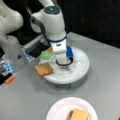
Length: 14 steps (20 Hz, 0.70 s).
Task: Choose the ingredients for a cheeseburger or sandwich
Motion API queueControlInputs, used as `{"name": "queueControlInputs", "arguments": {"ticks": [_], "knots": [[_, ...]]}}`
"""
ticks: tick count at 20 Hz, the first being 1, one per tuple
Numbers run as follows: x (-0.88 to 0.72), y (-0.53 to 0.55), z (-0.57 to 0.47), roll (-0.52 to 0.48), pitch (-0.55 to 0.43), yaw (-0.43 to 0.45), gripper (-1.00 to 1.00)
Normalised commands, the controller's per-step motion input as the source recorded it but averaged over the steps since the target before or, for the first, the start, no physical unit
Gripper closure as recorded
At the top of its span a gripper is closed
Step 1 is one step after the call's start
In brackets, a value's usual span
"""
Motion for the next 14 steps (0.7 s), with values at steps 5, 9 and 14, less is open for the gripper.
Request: {"name": "queueControlInputs", "arguments": {"ticks": [5,9,14], "knots": [[0.0,0.08,0.08,0.054,0.043,0.238,-1.0],[0.07,0.12,0.11,0.015,0.021,0.388,-1.0],[0.12,0.12,0.09,0.029,0.004,0.461,-1.0]]}}
